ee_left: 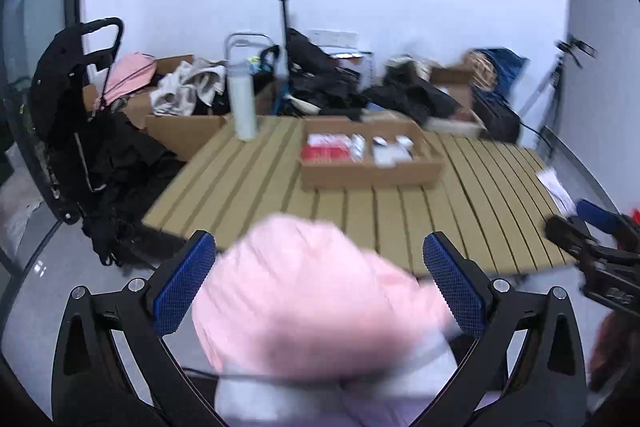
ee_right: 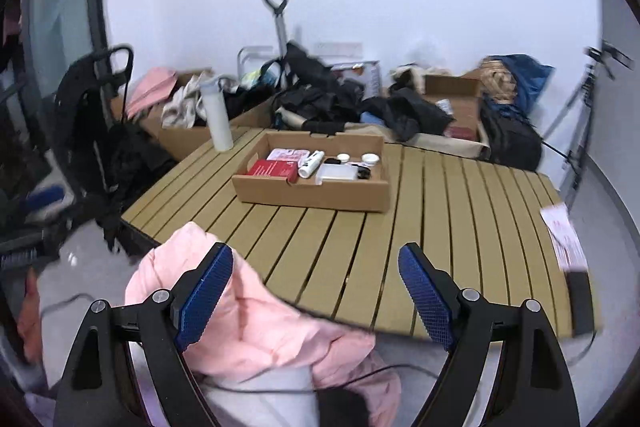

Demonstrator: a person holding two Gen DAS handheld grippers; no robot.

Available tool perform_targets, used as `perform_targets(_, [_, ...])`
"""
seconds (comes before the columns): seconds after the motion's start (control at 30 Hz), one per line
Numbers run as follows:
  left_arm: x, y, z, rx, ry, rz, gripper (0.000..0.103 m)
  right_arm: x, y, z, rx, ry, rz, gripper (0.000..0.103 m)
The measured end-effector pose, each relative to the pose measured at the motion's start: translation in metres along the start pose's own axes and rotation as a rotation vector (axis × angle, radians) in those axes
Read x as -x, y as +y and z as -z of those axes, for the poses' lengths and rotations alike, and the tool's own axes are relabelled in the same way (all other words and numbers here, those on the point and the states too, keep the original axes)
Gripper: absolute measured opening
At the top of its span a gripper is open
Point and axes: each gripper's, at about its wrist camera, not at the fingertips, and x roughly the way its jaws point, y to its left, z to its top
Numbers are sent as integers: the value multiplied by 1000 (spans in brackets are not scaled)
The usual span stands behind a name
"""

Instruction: Organize objects

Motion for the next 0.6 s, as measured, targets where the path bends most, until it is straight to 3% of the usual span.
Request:
perform_targets(0.07, [10, -8, 19, -45, 31, 26, 103, 4, 14, 31, -6, 36, -40, 88])
perform_targets(0.17, [18, -10, 37, -45, 80, 35, 103, -2, 32, 55, 85, 142, -50, 88])
perform_targets(0.27, [19, -7, 39, -45, 79, 11, 103, 4, 38, 66, 102, 148, -60, 88])
perform_targets(0.47, [29, -5, 39, -36, 54, 13, 103, 24, 42, 62, 102, 73, -44, 88])
perform_targets(0.6, [30, -5, 38, -39, 45, 18, 103, 19, 41, 59, 102, 87, -38, 88])
